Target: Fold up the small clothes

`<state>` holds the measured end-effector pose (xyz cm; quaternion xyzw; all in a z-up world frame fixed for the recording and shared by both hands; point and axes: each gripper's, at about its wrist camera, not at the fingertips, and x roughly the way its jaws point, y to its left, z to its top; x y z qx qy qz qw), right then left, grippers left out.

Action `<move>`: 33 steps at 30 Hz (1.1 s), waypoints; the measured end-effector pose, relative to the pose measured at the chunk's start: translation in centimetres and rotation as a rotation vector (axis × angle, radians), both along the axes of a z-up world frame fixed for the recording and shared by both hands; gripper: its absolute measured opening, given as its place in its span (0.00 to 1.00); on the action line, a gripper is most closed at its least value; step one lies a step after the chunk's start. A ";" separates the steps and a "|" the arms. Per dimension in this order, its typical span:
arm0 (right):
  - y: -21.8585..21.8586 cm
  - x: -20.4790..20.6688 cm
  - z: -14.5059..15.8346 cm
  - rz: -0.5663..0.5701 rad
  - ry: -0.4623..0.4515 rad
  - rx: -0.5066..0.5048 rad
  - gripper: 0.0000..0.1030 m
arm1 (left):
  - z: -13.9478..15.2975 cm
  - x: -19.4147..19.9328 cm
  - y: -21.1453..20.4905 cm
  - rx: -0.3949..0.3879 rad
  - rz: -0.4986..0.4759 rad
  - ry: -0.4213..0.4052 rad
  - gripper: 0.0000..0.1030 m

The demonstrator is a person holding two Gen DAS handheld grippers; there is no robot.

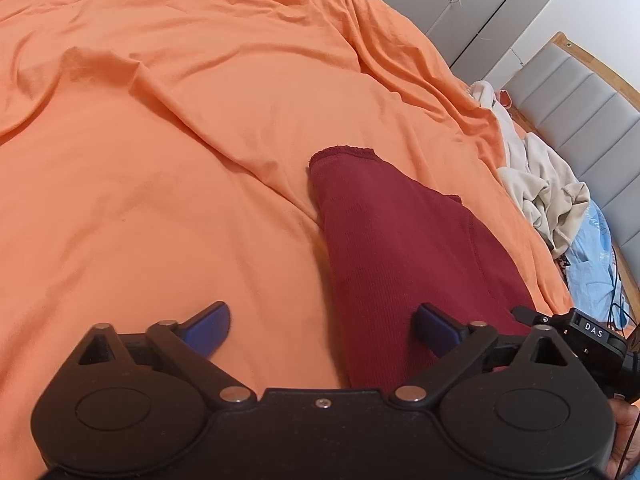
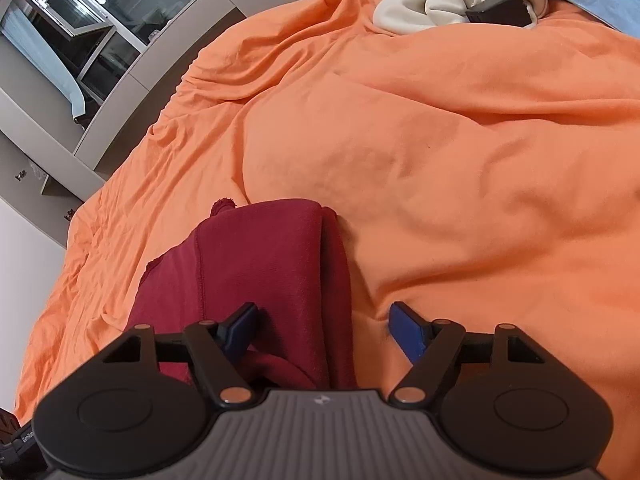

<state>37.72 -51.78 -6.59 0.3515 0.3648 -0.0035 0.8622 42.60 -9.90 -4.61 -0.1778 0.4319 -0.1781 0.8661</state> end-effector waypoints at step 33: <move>5.7 -1.3 8.0 0.145 -0.269 -0.124 0.17 | 6.3 -2.4 -1.9 0.005 -0.128 -0.232 0.23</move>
